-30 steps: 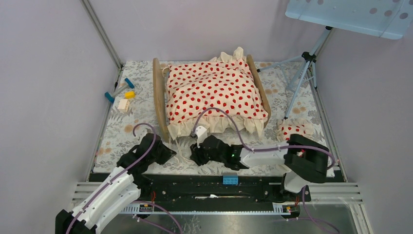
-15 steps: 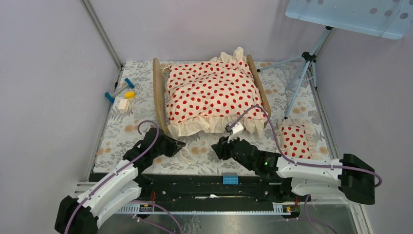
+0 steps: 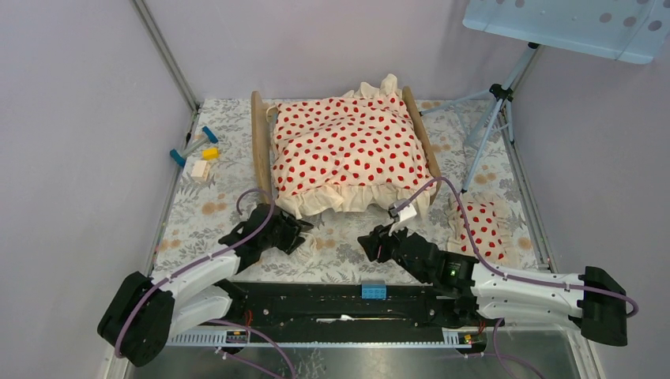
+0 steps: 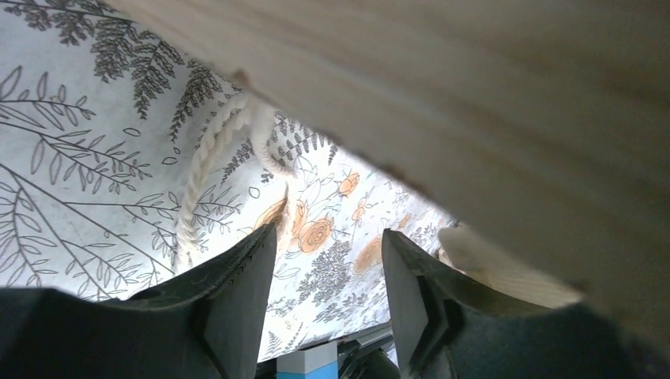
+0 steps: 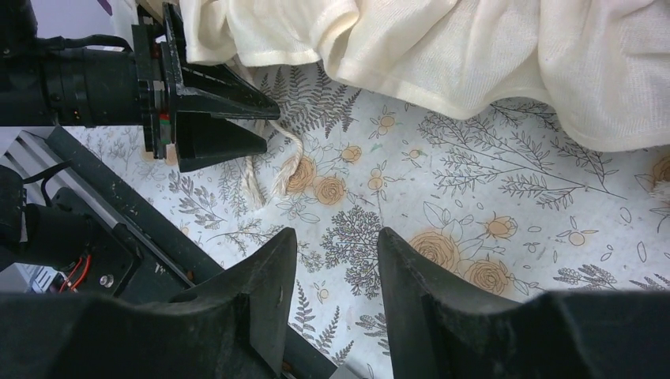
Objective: Set up the pet bed
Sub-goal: Cross the ropes on the bed frame, then tie the ropes to the bed frame.
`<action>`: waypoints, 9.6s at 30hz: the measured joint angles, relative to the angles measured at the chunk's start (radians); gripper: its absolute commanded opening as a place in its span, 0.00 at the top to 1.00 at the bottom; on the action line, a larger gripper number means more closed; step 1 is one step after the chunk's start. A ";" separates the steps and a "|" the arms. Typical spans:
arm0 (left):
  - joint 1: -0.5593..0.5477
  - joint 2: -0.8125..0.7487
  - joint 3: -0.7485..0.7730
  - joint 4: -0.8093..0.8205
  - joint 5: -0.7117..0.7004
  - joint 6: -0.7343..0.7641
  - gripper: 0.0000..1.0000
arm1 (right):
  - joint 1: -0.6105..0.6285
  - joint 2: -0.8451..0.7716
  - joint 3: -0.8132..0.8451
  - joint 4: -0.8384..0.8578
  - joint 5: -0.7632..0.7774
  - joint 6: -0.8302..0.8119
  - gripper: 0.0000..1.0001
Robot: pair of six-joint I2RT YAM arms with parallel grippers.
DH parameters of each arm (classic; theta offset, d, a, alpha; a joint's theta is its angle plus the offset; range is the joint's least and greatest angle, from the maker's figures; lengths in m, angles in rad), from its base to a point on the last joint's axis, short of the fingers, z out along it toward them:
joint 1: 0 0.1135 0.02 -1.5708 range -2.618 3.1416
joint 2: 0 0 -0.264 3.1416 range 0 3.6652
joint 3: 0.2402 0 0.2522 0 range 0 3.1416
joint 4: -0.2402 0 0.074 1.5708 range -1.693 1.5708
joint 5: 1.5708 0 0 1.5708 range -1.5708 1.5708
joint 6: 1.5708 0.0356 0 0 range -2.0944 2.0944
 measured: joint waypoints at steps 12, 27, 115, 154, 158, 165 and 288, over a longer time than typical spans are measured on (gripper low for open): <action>-0.017 -0.198 0.006 -0.172 -0.014 0.104 0.34 | 0.000 -0.043 -0.028 -0.016 -0.014 -0.065 0.41; -0.256 -0.187 0.048 -0.467 -0.238 0.204 0.44 | 0.000 -0.021 -0.028 -0.043 -0.031 -0.100 0.41; -0.094 -0.324 0.268 -0.526 -0.114 0.011 1.00 | -0.001 0.983 0.098 1.209 -0.509 -0.749 0.31; -0.094 -0.473 0.225 -0.601 -0.148 -0.415 1.00 | -0.001 1.091 0.304 1.269 -0.304 -0.641 0.59; -0.094 -0.475 0.225 -0.597 -0.151 -0.426 1.00 | -0.001 1.091 0.304 1.268 -0.307 -0.637 0.75; -0.094 -0.504 0.199 -0.599 -0.163 -0.434 0.50 | -0.001 1.091 0.303 1.270 -0.307 -0.605 1.00; -0.088 -0.625 0.251 -0.678 -0.197 -0.486 1.00 | -0.081 1.029 0.274 1.254 -0.538 -0.608 0.38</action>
